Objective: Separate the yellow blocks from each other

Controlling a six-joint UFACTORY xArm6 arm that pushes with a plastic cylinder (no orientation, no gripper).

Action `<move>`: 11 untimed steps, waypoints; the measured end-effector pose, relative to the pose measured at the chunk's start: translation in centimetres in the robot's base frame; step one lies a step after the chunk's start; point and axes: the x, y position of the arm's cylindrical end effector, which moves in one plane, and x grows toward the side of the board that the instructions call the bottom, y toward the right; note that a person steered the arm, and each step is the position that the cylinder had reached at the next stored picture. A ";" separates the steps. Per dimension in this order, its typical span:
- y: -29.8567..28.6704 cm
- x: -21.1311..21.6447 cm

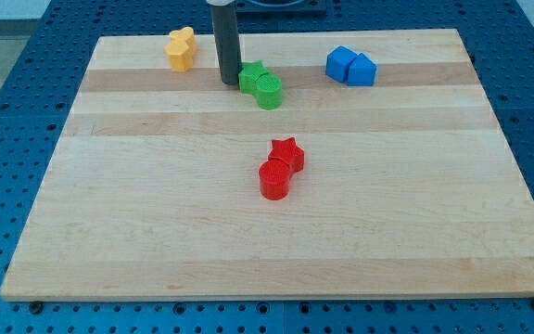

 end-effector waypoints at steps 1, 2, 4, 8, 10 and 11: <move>0.0 0.0; 0.0 -1.3; 0.1 -2.6; -1.1 -10.4; -7.4 -10.2; -10.4 -9.0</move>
